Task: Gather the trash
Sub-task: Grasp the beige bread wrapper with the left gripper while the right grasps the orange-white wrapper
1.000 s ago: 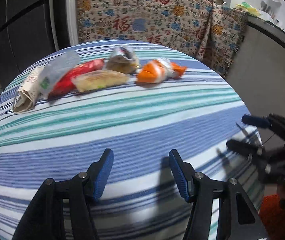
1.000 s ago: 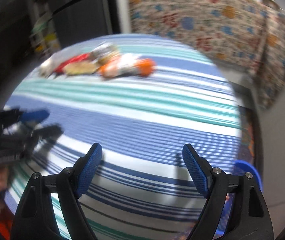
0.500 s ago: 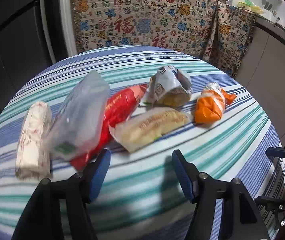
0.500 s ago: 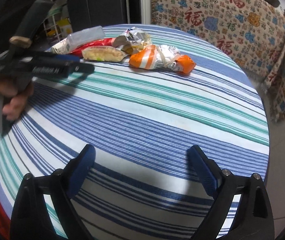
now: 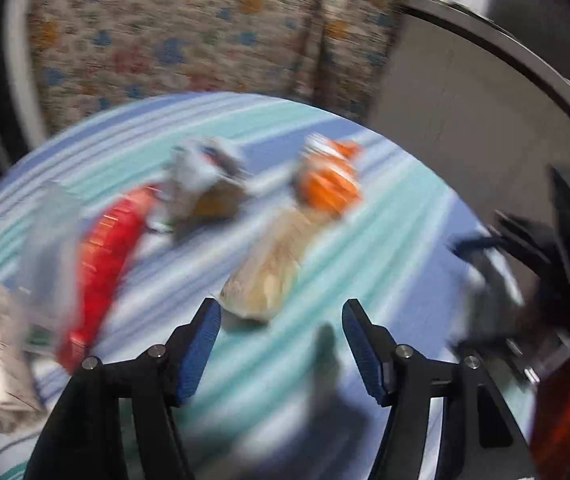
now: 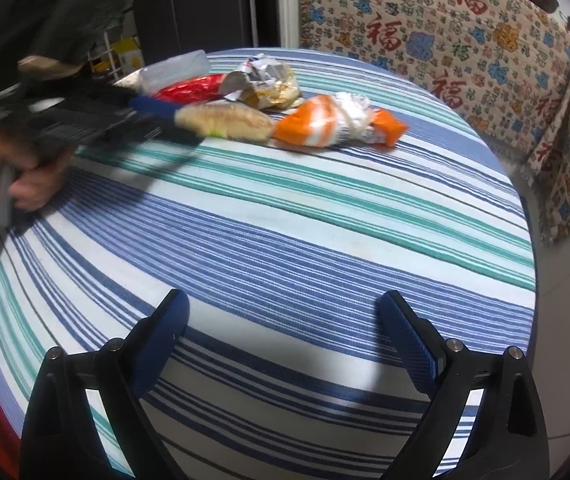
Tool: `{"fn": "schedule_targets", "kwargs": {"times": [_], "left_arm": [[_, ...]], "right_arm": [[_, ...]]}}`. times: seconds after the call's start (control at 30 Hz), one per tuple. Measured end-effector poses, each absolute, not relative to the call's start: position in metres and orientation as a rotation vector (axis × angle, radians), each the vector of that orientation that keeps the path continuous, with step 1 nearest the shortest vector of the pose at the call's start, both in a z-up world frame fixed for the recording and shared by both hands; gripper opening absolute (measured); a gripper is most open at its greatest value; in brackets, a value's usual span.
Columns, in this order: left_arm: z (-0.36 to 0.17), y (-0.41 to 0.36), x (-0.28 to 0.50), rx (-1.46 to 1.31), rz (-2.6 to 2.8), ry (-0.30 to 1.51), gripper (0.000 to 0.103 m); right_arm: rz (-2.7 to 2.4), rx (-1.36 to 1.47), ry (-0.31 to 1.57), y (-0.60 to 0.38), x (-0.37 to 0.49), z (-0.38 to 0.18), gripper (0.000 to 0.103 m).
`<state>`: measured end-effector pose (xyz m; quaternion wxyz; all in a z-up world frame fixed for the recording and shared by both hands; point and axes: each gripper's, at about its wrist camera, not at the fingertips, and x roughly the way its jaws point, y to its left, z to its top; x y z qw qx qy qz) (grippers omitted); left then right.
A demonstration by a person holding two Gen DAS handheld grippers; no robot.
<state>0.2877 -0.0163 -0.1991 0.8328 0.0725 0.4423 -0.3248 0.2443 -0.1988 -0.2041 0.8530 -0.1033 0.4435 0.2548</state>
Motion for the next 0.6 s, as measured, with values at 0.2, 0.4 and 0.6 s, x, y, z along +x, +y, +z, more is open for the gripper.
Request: {"fn": "schedule_targets", "kwargs": {"times": [0.2, 0.4, 0.6], "left_arm": [[-0.183, -0.017, 0.284, 0.133, -0.607, 0.866, 0.066], [-0.192, -0.05, 0.295, 0.161, -0.596, 0.868, 0.068], [-0.205, -0.066, 0.282, 0.219, -0.524, 0.845, 0.019]], "right_arm": [[0.518, -0.21, 0.937, -0.202, 0.245, -0.204, 0.097], [0.509, -0.181, 0.953, -0.21, 0.25, -0.202, 0.096], [0.419, -0.014, 0.967, -0.243, 0.285, -0.192, 0.094]]}}
